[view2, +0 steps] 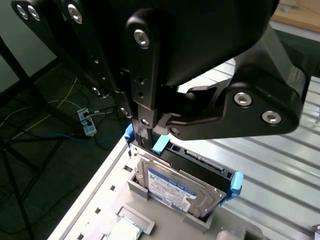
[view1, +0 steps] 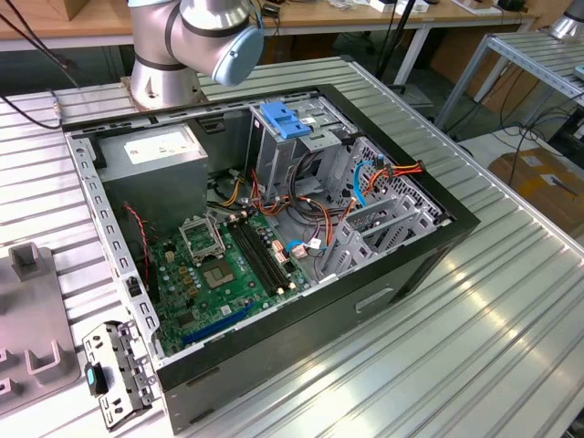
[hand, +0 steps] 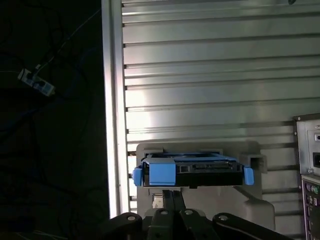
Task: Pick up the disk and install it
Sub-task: 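Reach for the disk, then pick up the disk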
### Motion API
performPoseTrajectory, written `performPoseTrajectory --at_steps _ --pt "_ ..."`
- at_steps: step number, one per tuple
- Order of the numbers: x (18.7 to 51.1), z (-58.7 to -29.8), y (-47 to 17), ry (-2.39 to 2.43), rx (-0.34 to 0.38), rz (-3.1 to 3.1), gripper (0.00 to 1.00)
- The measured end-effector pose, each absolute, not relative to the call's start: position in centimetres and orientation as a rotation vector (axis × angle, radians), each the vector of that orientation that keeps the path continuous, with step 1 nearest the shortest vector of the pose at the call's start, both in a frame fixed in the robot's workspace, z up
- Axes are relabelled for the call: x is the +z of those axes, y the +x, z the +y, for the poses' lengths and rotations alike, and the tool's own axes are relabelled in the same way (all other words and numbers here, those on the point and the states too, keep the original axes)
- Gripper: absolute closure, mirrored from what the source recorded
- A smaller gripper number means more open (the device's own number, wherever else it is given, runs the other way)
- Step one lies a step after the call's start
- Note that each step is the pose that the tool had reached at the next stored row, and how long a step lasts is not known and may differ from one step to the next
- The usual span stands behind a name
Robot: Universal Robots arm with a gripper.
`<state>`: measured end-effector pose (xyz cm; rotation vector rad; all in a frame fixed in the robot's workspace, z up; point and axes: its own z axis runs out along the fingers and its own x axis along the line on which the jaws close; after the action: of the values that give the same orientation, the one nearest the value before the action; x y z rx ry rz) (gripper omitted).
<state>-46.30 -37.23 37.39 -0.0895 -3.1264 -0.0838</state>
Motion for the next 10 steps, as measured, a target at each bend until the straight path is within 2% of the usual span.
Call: performPoseTrajectory --at_steps 10 --pt "37.39 -37.21 -46.33 -0.089 -0.084 -3.126 0.89"
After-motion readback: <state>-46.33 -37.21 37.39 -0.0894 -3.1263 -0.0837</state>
